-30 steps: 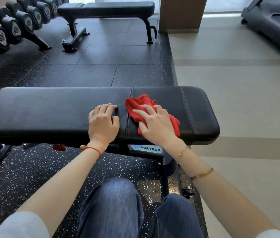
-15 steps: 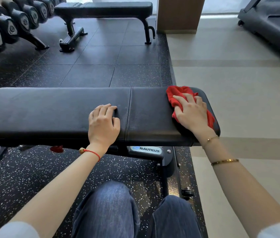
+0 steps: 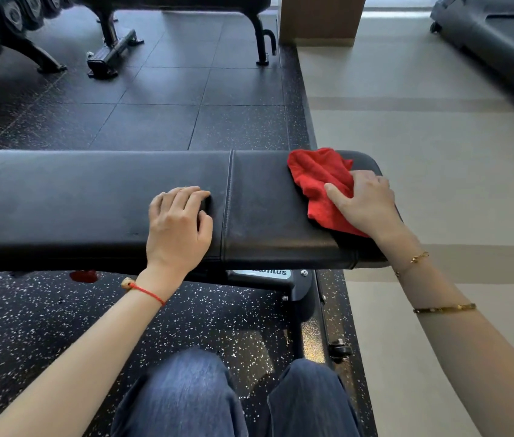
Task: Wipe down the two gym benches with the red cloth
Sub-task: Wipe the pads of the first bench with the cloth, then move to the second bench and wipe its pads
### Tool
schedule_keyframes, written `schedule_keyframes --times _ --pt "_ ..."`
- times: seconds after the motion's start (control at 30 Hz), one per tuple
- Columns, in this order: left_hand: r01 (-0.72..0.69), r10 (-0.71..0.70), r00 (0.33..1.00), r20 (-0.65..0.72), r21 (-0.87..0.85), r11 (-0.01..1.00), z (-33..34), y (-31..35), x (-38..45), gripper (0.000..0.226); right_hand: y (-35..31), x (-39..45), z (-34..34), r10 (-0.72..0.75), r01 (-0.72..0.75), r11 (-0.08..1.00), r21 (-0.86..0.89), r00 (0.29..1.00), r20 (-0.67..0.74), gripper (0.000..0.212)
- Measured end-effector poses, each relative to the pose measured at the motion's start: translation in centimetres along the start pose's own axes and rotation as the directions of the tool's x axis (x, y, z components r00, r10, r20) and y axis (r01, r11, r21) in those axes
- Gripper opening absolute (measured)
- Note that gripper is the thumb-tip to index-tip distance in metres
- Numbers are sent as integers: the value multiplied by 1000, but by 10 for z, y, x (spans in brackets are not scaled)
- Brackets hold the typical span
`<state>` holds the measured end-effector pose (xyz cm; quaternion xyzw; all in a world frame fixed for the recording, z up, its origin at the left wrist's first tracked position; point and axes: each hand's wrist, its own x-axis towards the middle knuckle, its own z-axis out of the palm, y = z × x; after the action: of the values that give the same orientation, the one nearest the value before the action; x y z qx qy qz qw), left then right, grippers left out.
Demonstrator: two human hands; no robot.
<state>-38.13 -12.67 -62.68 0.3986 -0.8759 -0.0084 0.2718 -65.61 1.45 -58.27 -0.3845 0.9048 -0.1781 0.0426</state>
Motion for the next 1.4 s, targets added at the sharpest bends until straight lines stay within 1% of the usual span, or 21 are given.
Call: schedule_keyframes --times 0.13,0.2,0.27,0.37,0.47,0.5,0.57,0.67,0.73,0.8,0.83,0.97,1.1,1.23,1.4 --pt "7 -6 1000 21 -22 1000 0 -1 3 31 -6 1 2 -46 49 998 47 997 -61 52" --pt "18 -16 999 50 -29 999 -3 0 5 30 -10 3 -1 -33 41 992 119 997 -67 47" --pt "36 -32 995 96 -42 998 -10 6 10 28 -14 3 -7 10 1 975 224 999 -48 40" --pt "51 -34 984 177 -89 995 -29 23 27 28 -24 2 -22 76 -80 950 301 997 26 35" --pt "2 23 974 223 -113 994 -54 43 47 30 -38 -3 -41 124 -191 912 363 972 199 37" --pt "-14 42 973 227 -122 992 -64 49 53 30 -44 -6 -49 141 -246 878 411 953 268 38" --pt "-51 80 972 220 -137 989 -88 58 63 31 -58 -16 -69 164 -362 768 529 909 383 43" --pt "-98 130 969 210 -158 983 -134 69 77 31 -84 -34 -112 176 -465 582 667 873 455 48" --pt "-113 150 965 214 -177 978 -172 78 87 30 -102 -45 -150 177 -505 483 715 857 485 48" --pt "-109 154 964 219 -205 973 -218 88 100 29 -119 -57 -194 178 -528 427 734 845 505 46" --pt "-102 151 964 221 -220 970 -241 93 107 28 -128 -64 -217 180 -535 417 735 841 510 45" --pt "-63 143 948 284 -274 960 -335 108 138 25 -160 -92 -311 185 -565 405 719 821 540 48" --pt "-44 157 926 343 -314 948 -412 125 166 23 -185 -116 -389 202 -589 398 703 804 559 47" --pt "-60 193 913 359 -350 935 -458 139 186 22 -199 -131 -437 254 -597 371 711 802 541 46" --pt "-106 258 900 351 -399 911 -472 158 204 20 -197 -133 -462 305 -572 340 746 818 488 46"
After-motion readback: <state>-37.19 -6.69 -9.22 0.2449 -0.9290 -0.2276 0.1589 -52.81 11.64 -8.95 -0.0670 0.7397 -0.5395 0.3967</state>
